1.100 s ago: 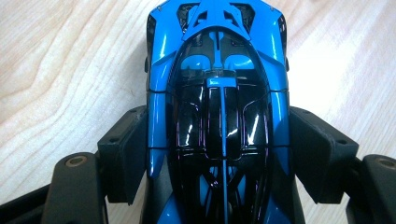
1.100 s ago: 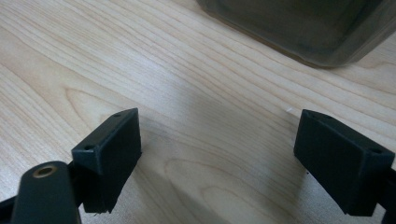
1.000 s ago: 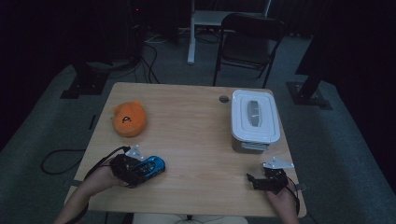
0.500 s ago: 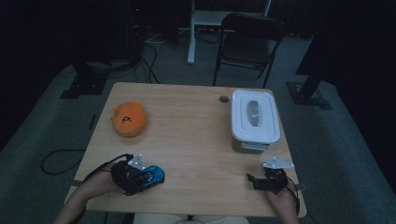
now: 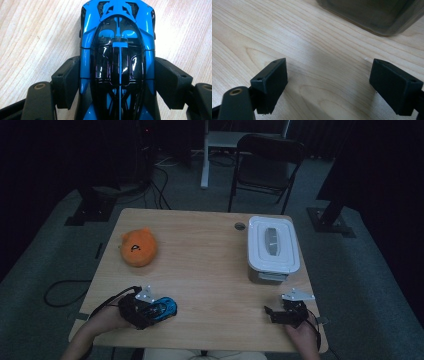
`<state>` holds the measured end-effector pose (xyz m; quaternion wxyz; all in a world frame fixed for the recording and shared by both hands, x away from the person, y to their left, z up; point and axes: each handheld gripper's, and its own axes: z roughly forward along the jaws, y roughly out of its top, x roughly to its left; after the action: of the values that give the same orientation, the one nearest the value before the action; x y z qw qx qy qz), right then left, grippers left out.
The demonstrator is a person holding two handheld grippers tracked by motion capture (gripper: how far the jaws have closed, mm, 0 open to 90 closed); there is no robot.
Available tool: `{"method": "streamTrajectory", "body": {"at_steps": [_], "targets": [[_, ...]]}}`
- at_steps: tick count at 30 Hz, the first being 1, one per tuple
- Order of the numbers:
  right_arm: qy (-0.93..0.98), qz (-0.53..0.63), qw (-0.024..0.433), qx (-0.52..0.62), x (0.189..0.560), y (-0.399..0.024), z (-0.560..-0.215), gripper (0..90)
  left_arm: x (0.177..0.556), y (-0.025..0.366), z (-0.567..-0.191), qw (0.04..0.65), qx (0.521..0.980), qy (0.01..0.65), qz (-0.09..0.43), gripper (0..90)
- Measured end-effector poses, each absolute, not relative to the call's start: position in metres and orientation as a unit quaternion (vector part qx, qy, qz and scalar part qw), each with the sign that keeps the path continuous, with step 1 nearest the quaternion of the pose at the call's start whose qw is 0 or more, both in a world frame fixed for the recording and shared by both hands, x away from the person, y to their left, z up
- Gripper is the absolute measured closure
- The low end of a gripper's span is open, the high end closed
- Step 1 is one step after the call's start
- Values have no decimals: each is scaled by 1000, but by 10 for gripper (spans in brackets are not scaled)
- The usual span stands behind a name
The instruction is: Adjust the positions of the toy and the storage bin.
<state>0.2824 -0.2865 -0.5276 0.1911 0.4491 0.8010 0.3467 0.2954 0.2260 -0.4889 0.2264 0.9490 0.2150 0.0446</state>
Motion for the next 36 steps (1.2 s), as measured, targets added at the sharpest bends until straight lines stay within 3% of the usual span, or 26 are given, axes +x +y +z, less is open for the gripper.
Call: {"method": "streamTrajectory", "body": {"at_steps": [9, 19, 26, 36], "targets": [[801, 347, 191, 449, 282, -287, -528, 143, 295, 233, -459, 266, 931, 233, 89, 270], [801, 347, 191, 449, 282, -287, -528, 143, 333, 268, -456, 288, 860, 380, 185, 271], [801, 347, 191, 449, 282, -287, -528, 143, 360, 302, -463, 300, 808, 456, 223, 271], [801, 347, 191, 449, 282, -287, -528, 143, 385, 324, -471, 304, 793, 470, 240, 274]]}}
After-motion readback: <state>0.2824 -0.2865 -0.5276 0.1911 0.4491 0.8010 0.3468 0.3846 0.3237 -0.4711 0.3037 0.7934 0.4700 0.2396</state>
